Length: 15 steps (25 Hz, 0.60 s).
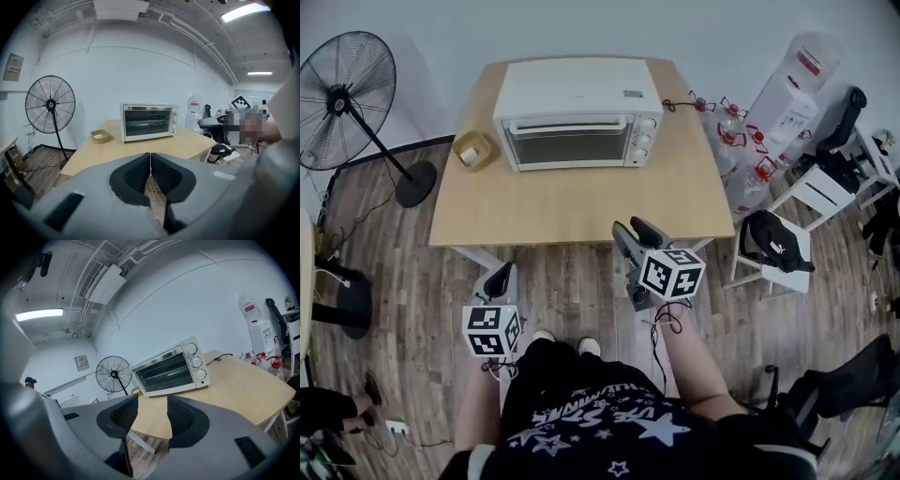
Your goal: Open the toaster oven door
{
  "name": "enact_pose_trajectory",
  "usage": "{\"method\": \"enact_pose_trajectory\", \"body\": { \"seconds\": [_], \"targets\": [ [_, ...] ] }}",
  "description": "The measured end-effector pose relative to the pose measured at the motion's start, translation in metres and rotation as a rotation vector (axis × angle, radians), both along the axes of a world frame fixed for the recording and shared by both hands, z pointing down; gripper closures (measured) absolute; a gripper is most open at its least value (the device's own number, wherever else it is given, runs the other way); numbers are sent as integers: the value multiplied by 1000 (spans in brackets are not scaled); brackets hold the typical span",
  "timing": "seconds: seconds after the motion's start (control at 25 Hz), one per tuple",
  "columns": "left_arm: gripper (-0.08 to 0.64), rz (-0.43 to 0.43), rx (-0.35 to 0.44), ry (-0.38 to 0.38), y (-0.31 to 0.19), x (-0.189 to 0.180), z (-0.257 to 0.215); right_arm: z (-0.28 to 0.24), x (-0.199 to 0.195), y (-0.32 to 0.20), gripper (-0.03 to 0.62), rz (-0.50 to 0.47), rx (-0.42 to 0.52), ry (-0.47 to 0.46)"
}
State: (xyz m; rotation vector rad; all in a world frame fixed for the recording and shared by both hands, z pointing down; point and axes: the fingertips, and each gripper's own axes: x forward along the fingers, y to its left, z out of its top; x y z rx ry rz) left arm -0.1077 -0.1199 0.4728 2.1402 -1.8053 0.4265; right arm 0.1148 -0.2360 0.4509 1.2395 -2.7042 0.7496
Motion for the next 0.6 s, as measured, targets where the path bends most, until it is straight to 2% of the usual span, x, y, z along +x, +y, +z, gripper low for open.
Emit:
{"method": "enact_pose_trajectory", "body": {
  "seconds": [0.24,0.6],
  "targets": [
    [540,29,21,-17,-38,-12,-8,-7,1,-31,410,50,13,-3],
    [539,59,37,-5,-134,-45,-22,-30,-8,-102,428,139,38,35]
  ]
}}
